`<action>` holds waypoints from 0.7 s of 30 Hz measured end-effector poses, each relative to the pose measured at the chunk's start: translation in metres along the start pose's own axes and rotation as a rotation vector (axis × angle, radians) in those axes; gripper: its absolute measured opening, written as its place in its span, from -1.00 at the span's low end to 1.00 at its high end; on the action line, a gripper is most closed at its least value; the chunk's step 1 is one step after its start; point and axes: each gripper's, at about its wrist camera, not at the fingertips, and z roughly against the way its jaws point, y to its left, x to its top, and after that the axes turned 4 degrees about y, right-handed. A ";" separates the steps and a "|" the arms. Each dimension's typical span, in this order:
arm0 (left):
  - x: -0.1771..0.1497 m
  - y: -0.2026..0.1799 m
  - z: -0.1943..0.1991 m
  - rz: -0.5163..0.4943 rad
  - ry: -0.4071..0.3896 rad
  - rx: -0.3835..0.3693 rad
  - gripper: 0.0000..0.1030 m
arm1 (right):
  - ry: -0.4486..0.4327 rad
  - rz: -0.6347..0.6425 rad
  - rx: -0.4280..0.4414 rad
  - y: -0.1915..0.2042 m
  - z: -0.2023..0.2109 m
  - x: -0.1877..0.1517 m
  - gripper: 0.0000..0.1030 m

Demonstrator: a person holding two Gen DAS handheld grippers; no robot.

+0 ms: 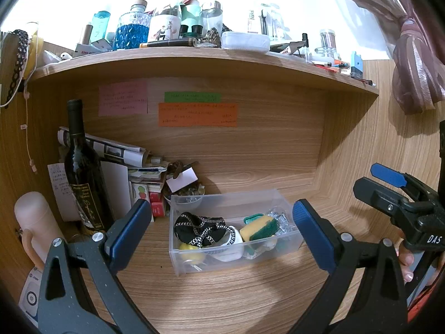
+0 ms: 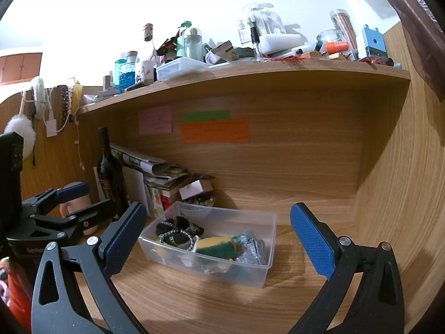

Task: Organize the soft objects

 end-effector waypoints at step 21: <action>-0.001 -0.015 -0.001 -0.024 -0.010 -0.010 1.00 | 0.004 0.005 0.001 0.002 -0.002 -0.001 1.00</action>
